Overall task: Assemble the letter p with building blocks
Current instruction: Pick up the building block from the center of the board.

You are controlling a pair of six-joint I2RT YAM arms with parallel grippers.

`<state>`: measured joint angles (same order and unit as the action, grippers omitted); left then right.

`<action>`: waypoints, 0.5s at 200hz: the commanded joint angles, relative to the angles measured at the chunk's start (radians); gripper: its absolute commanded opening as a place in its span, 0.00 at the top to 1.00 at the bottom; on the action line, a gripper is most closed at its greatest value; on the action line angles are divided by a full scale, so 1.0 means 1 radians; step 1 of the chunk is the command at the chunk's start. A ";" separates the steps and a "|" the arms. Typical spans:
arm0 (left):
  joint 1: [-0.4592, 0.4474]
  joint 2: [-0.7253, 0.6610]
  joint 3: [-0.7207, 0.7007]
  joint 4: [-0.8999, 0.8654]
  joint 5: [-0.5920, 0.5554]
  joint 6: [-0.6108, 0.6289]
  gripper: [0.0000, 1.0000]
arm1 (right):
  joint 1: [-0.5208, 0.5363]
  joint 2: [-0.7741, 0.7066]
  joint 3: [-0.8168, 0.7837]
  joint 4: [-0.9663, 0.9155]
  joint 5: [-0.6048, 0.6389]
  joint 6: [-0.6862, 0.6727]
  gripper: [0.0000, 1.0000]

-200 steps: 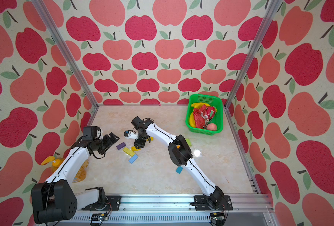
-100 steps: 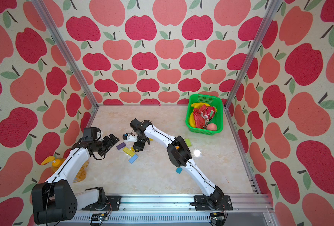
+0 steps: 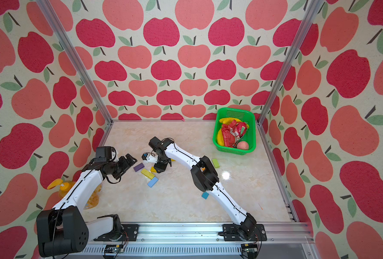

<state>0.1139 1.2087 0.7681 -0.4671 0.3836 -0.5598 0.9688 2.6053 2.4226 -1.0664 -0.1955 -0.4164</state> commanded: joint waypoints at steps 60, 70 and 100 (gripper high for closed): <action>0.006 -0.016 -0.004 0.017 0.029 -0.004 0.05 | -0.010 -0.150 -0.077 0.098 -0.045 0.173 0.91; 0.000 -0.013 -0.006 0.029 0.044 -0.013 0.05 | -0.017 -0.185 -0.107 0.117 -0.041 0.218 0.90; -0.071 0.014 0.002 0.061 0.040 -0.027 0.07 | -0.031 -0.286 -0.226 0.159 0.033 0.381 0.88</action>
<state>0.0940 1.2095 0.7681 -0.4500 0.4122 -0.5678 0.9577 2.4451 2.2642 -0.9581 -0.2043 -0.2058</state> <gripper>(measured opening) 0.940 0.334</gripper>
